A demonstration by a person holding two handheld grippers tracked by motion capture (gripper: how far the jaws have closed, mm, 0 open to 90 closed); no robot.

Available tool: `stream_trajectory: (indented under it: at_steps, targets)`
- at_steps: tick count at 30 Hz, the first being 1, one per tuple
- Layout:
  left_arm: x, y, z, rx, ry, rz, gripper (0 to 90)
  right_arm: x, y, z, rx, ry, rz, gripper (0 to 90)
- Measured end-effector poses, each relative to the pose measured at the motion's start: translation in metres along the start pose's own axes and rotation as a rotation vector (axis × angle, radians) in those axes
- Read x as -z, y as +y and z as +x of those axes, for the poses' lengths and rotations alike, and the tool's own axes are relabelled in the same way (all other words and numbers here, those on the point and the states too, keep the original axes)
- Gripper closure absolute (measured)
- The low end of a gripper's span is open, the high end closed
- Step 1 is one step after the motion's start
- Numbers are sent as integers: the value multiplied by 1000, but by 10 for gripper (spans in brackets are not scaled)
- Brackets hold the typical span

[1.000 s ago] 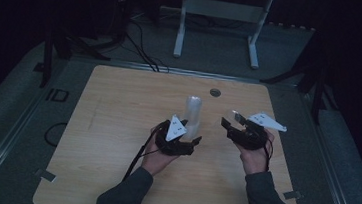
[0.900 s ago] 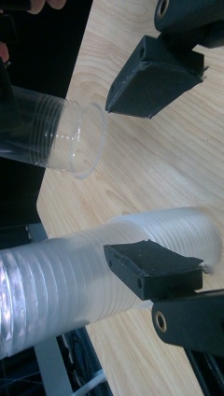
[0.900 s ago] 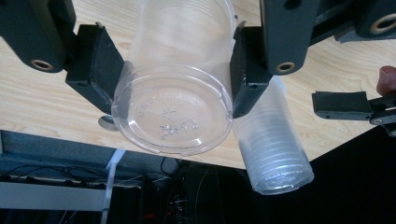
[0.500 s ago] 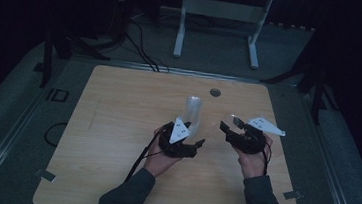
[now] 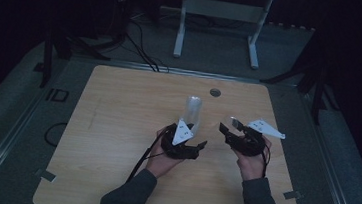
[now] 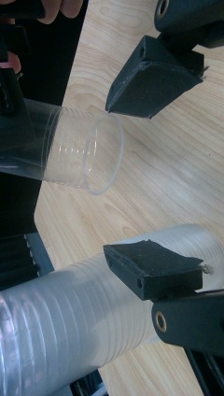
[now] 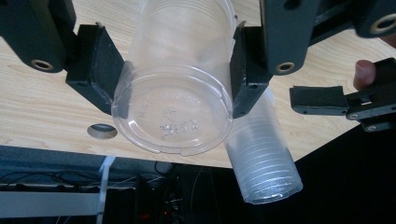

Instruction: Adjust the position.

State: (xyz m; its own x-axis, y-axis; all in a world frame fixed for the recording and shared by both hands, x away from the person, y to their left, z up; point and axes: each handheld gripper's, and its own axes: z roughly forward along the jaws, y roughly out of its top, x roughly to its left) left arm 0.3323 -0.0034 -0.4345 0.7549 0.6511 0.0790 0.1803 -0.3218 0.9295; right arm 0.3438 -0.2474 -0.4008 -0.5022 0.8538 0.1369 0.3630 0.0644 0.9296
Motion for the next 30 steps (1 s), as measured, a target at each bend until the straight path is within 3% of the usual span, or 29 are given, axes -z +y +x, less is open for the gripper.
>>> stream_trajectory:
  at_steps: [15, 18, 30]
  targets:
    - [-5, 1, -6, -5, -19, -3, 264, 2, -2, 5, -8, 17, -8, 417]
    - [-6, 1, -6, -6, -22, -1, 264, 3, -3, 4, -39, 35, -19, 418]
    - [-9, 0, -7, -8, -29, -5, 264, 3, -10, 0, -88, 61, -22, 420]
